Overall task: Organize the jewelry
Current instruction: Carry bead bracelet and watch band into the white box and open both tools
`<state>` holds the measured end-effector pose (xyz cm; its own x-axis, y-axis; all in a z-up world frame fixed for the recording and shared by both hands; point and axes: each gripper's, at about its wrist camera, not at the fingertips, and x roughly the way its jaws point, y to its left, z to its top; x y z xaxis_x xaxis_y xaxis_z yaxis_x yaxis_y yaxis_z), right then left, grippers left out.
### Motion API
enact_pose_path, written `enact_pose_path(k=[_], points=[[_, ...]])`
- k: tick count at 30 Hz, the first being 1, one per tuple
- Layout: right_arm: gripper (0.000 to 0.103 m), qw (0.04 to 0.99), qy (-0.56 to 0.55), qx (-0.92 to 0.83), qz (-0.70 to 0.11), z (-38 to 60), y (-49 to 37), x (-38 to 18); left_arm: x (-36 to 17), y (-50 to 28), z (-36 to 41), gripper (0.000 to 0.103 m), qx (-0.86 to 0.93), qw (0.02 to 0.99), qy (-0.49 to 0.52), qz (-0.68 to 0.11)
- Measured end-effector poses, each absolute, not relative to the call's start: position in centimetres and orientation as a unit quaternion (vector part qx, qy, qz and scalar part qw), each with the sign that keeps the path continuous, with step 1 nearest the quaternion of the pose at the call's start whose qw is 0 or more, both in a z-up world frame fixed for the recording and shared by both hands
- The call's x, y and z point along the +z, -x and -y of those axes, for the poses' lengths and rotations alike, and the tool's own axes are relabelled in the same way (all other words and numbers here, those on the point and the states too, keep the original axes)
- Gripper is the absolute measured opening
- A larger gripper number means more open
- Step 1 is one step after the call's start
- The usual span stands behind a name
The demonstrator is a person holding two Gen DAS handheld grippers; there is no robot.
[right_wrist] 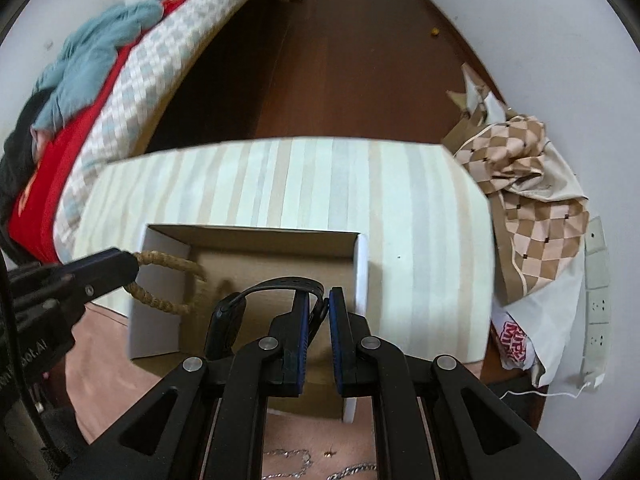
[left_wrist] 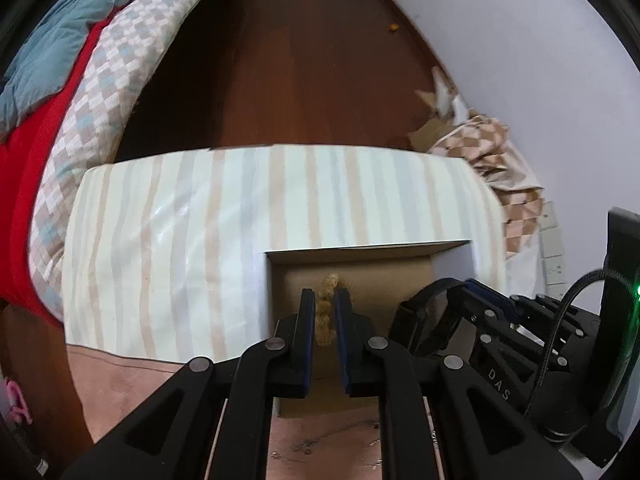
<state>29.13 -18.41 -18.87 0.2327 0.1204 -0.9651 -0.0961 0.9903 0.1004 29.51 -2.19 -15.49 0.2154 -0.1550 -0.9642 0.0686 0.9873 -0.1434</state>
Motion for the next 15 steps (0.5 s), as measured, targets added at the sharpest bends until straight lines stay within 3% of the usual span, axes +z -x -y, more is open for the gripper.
enact_pose_path(k=[3, 4, 5, 6, 8, 9, 11, 12, 14, 15], points=[[0.014, 0.770, -0.009, 0.076, -0.634, 18.3, -29.6, -20.1, -15.2, -29.7, 2.0, 0.010, -0.067, 0.780, 0.034, -0.621], [0.022, 0.770, -0.006, 0.075, -0.634, 18.1, -29.6, -20.1, -15.0, -29.7, 1.9, 0.013, -0.062, 0.782, 0.028, -0.619], [0.033, 0.771, -0.004, 0.073, -0.633, 18.1, -29.5, -20.1, -14.8, -29.7, 1.8, 0.022, -0.060, 0.786, 0.025, -0.615], [0.038, 0.772, -0.007, 0.074, -0.632, 18.0, -29.5, -19.9, -14.5, -29.5, 1.6, 0.029, -0.055, 0.790, 0.023, -0.610], [0.051, 0.776, -0.010, 0.077, -0.625, 17.9, -29.2, -19.1, -13.8, -29.2, 1.2, 0.066, -0.048, 0.799, 0.019, -0.599], [0.054, 0.781, -0.011, 0.077, -0.620, 17.9, -28.9, -18.6, -13.4, -28.9, 1.0, 0.071, -0.042, 0.805, 0.016, -0.592], [0.074, 0.787, -0.006, 0.072, -0.613, 17.8, -28.5, -17.8, -12.9, -28.5, 0.6, 0.081, -0.029, 0.813, 0.005, -0.582], [0.078, 0.789, -0.004, 0.070, -0.611, 17.7, -28.3, -17.4, -12.7, -28.0, 0.4, 0.084, -0.021, 0.818, -0.001, -0.575], [0.084, 0.796, 0.006, 0.061, -0.602, 17.7, -27.6, -16.6, -12.5, -27.4, 0.0, 0.099, -0.011, 0.824, -0.004, -0.566], [0.086, 0.798, 0.012, 0.055, -0.600, 17.6, -27.2, -16.4, -12.5, -26.9, -0.2, 0.101, -0.005, 0.828, -0.008, -0.561]])
